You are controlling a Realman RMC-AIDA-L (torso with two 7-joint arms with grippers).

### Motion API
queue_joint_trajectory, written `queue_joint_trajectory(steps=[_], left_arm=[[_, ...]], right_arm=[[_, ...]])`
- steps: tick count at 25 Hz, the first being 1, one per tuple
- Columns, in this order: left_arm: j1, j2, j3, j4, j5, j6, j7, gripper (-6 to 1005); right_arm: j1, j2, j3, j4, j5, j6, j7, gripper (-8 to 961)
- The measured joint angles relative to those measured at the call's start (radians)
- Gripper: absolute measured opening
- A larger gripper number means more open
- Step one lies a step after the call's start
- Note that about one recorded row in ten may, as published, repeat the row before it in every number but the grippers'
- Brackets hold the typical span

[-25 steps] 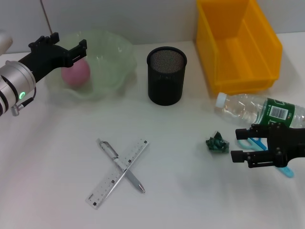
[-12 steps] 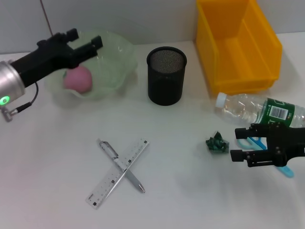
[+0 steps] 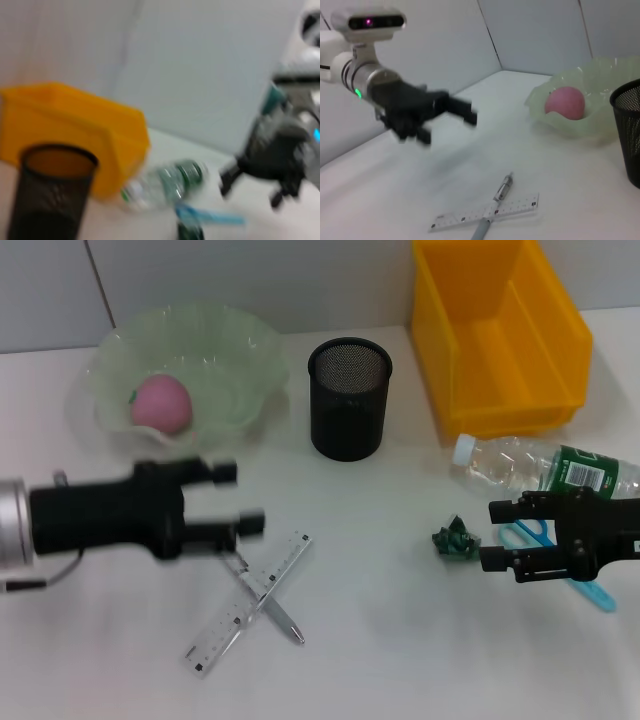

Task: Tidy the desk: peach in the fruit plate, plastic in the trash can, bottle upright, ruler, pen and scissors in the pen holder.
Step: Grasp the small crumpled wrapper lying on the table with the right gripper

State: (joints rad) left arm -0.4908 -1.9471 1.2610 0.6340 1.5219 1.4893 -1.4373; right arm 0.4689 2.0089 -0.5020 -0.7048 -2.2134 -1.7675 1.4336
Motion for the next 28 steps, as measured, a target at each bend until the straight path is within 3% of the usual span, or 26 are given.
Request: queue_joint_trajectory(steps=[4,5,9,14,17,21,24,27,28], left_arm=[[0.004,-0.012,-0.003,0.011,0.091,0.012,0.007,829],[0.012,-0.028,-0.026,0.013,0.128,0.005,0.019,829],[0.018,-0.036,-0.052,0.013,0.137,0.004,0.035,829],[0.028,-0.046,-0.103,0.017,0.138,0.017,0.059,829],[0.027,-0.049,-0.099,0.017,0.138,0.013,0.061,829],[0.029,-0.05,-0.103,0.016,0.139,0.009,0.061,828],[0.03,-0.052,-0.109,0.016,0.139,0.006,0.061,828],[0.03,-0.055,-0.115,0.016,0.139,0.004,0.061,828],[0.03,-0.055,-0.115,0.016,0.139,0.004,0.061,828]], right_arm=[[0.006,-0.002,-0.003,-0.005,0.0,-0.007,0.002,782],[0.011,-0.002,-0.002,-0.009,0.0,-0.008,0.006,782],[0.059,0.0,-0.026,-0.104,-0.001,-0.026,0.136,782],[0.145,-0.004,-0.195,-0.34,-0.025,-0.049,0.438,782],[0.232,-0.008,-0.324,-0.466,-0.14,-0.051,0.623,782],[0.301,-0.008,-0.405,-0.492,-0.248,-0.047,0.701,782],[0.357,0.003,-0.468,-0.487,-0.357,-0.035,0.73,782],[0.388,0.036,-0.544,-0.473,-0.465,0.006,0.732,782],[0.388,0.036,-0.544,-0.473,-0.465,0.006,0.732,782]])
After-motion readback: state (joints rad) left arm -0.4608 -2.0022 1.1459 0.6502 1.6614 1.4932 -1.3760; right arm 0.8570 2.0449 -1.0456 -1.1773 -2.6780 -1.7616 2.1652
